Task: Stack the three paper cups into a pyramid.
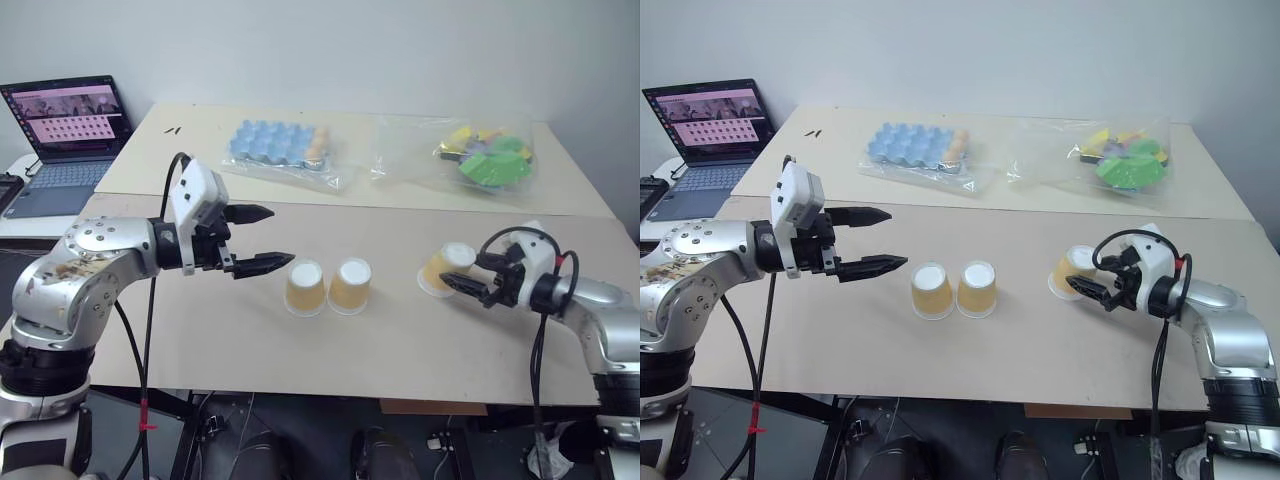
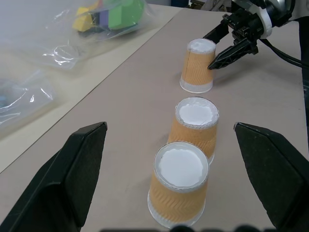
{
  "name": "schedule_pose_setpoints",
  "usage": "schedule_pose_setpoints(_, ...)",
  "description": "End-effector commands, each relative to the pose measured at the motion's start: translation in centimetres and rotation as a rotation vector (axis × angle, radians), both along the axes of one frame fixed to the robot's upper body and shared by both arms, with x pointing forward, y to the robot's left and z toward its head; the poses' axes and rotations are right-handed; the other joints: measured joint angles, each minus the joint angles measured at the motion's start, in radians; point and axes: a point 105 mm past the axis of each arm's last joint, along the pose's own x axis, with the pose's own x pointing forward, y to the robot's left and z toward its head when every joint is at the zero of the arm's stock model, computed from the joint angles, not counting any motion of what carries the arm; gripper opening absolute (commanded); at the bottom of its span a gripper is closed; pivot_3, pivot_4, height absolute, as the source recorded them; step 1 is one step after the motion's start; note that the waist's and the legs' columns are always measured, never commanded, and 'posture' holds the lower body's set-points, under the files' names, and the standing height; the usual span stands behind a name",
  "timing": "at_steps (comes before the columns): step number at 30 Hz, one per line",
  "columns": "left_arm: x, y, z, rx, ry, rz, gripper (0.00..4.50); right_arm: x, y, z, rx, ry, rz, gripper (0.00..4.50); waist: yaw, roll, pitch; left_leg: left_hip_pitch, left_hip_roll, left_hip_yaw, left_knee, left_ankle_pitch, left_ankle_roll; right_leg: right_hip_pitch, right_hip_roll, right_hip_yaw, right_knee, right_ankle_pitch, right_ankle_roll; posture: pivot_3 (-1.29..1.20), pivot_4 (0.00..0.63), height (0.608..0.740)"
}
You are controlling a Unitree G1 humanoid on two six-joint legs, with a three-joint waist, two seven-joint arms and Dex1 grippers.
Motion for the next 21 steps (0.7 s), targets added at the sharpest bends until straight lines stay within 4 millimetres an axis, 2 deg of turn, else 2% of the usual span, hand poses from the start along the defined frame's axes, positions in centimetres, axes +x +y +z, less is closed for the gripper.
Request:
schedule_pose_setpoints(1,-0.4,0.2,1.5,0.007,-0.065,0.004,4.50,0.9,0.7,1.6,-0.006,-0.065,0.025,4.44,-0.001,0.000,0.000,0.000,0.000,0.000,0.000,0.000,0.000,0.000,0.000,0.000,0.000,0.000,0.000,0.00,0.150,0.733)
schedule_pose_setpoints(10,-0.5,0.3,1.3,0.006,-0.058,0.010,4.50,1.5,0.9,2.3,0.005,-0.076,0.026,4.44,-0.001,0.000,0.000,0.000,0.000,0.000,0.000,0.000,0.000,0.000,0.000,0.000,0.001,0.000,0.000,0.00,0.150,0.733)
schedule_pose_setpoints(12,-0.4,0.3,1.2,0.005,-0.056,0.012,4.50,1.5,0.8,2.6,0.006,-0.081,0.029,3.93,-0.001,0.000,0.000,0.000,0.000,0.000,0.000,0.000,0.000,0.000,0.000,0.000,0.001,0.000,0.000,0.00,0.150,0.733)
schedule_pose_setpoints(13,-0.4,0.4,1.2,0.005,-0.055,0.013,4.50,1.5,0.8,2.7,0.004,-0.086,0.030,3.83,-0.002,0.000,0.000,0.000,0.000,0.000,0.000,0.000,0.000,0.000,0.000,0.000,0.001,0.000,0.000,0.00,0.150,0.733)
schedule_pose_setpoints(16,-0.4,0.5,1.1,0.004,-0.053,0.017,4.50,1.5,1.0,3.1,0.001,-0.097,0.036,2.93,-0.003,0.000,0.000,0.000,0.000,0.000,0.000,0.000,0.000,0.000,0.000,0.000,0.001,0.000,0.000,0.00,0.150,0.733)
schedule_pose_setpoints(19,-0.4,0.7,1.0,0.004,-0.051,0.023,4.50,1.5,1.5,3.9,-0.001,-0.115,0.054,2.79,-0.005,0.000,0.000,0.000,0.000,0.000,0.000,0.000,0.000,0.000,0.000,0.000,0.001,0.000,0.000,0.00,0.150,0.733)
schedule_pose_setpoints(21,-0.2,1.4,0.7,0.003,-0.045,0.055,4.50,1.5,2.3,5.3,-0.007,-0.150,0.088,2.79,-0.005,0.000,0.000,0.000,0.000,0.000,0.000,0.000,0.000,0.000,0.000,0.000,0.001,0.000,0.000,0.00,0.150,0.733)
